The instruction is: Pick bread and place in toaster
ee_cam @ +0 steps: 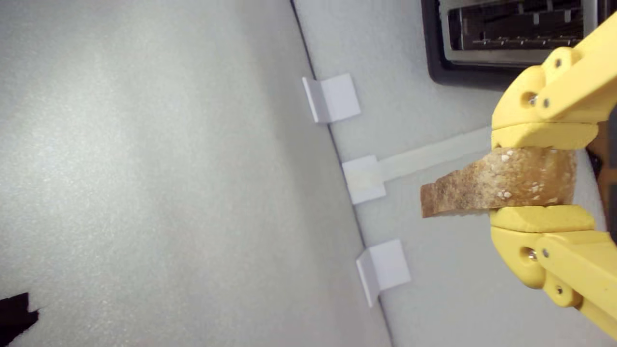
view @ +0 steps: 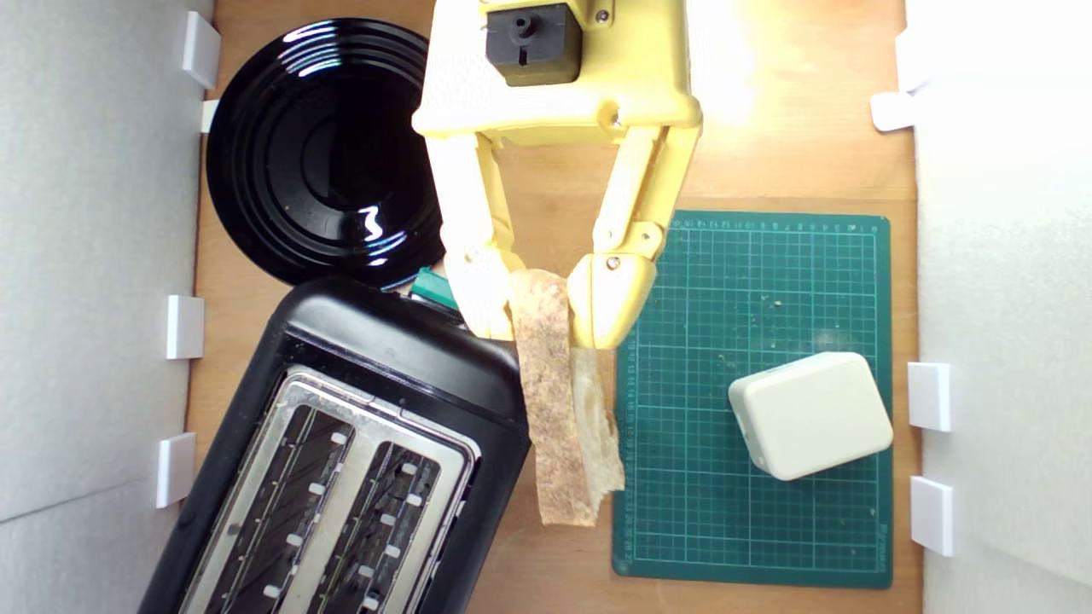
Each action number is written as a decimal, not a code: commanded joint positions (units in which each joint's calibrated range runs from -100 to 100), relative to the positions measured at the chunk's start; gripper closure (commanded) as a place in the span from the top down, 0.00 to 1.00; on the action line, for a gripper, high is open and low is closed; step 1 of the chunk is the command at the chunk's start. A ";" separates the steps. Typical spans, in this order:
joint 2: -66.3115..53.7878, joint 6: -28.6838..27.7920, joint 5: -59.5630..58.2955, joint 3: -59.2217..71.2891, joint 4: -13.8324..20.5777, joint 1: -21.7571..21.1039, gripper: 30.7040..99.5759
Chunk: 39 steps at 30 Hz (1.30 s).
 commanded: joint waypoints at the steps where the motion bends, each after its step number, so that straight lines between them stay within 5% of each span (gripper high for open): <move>1: -0.21 2.77 4.97 -5.45 -0.57 2.86 0.41; 39: -0.12 10.78 12.90 -7.90 0.33 19.62 0.41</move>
